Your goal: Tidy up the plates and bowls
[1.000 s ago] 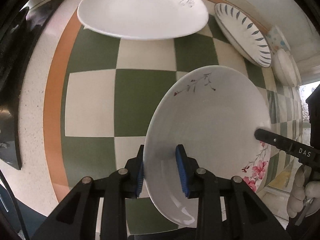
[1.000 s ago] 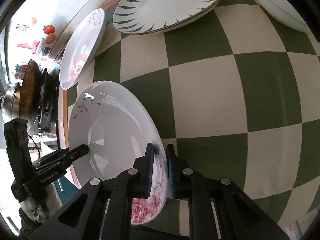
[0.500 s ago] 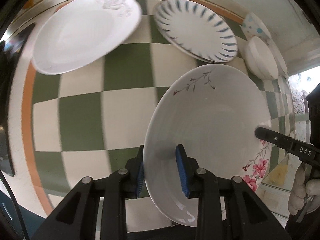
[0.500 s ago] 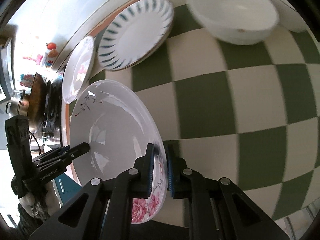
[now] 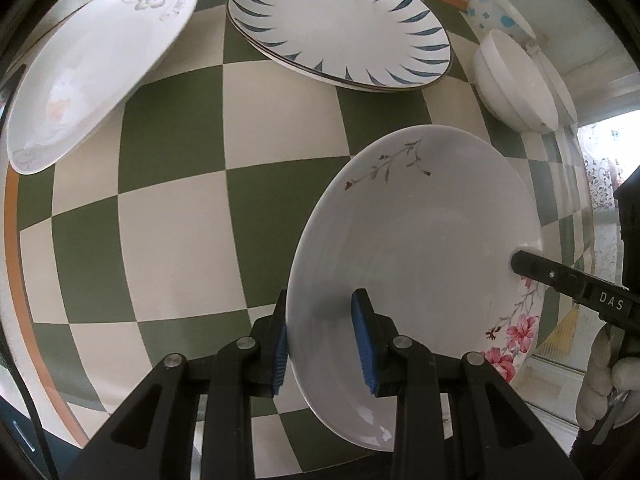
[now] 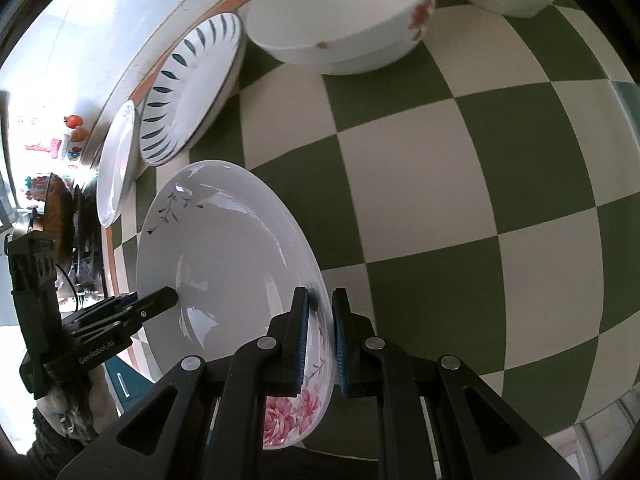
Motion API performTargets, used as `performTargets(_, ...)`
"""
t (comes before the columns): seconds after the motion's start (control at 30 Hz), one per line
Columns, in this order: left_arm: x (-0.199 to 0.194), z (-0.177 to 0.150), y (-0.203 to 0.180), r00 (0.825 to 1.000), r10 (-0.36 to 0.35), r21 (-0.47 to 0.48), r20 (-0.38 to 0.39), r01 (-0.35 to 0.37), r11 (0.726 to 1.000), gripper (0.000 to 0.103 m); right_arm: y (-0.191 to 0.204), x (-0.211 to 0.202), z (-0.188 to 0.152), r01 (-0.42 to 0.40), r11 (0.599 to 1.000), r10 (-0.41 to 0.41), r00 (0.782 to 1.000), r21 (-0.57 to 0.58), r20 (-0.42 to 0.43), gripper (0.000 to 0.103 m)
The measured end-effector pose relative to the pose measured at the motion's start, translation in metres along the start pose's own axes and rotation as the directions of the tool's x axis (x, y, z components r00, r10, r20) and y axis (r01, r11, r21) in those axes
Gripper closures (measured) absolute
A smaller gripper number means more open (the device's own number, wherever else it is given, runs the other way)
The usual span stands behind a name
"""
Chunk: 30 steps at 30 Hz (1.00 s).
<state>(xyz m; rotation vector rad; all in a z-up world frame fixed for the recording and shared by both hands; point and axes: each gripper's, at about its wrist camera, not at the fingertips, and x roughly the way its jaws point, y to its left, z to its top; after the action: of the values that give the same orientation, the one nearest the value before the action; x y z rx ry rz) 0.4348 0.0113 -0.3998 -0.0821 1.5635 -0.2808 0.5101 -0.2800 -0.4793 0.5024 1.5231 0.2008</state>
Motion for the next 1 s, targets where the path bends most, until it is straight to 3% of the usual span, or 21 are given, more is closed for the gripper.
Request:
performTargets(0.47, 0.009, 0.009, -0.004, 1.0, 0.028, 0.002, -0.001, -0.028, 1.0, 0.076, -0.006, 0.008, 0.003, -0.014, 0.999, 0.015, 0.999, 0.032, -0.04, 0.086)
performTargets(0.53, -0.002, 0.006, -0.003, 0.997, 0.064, -0.004, 0.048, -0.064, 0.998, 0.076, -0.007, 0.007, 0.006, -0.018, 0.999, 0.02, 0.998, 0.045, -0.053, 0.086)
performTargets(0.67, -0.044, 0.002, 0.017, 0.986, 0.088, -0.082, 0.138, -0.078, 0.994, 0.076, 0.001, -0.021, 0.006, 0.021, 0.999, -0.021, 1.0, 0.049, 0.003, 0.086)
performTargets(0.8, -0.089, 0.006, 0.049, 0.962, 0.126, -0.194, 0.242, -0.079, 0.978, 0.074, 0.032, -0.059, 0.005, 0.049, 0.999, -0.049, 0.995, 0.008, 0.088, 0.085)
performTargets(0.9, -0.109, 0.019, 0.084, 0.948, 0.13, -0.297, 0.289, -0.04, 0.954, 0.071, 0.081, -0.076, 0.018, 0.039, 0.995, -0.027, 0.992, -0.096, 0.127, 0.076)
performTargets(0.97, -0.112, 0.027, 0.107, 0.945, 0.143, -0.352, 0.293, -0.032, 0.935, 0.071, 0.114, -0.077, 0.034, 0.011, 0.985, 0.009, 0.993, -0.171, 0.117, 0.057)
performTargets(1.0, -0.111, 0.032, 0.122, 0.944, 0.154, -0.388, 0.292, -0.031, 0.921, 0.071, 0.139, -0.071, 0.048, -0.025, 0.973, 0.048, 0.994, -0.231, 0.097, 0.054)
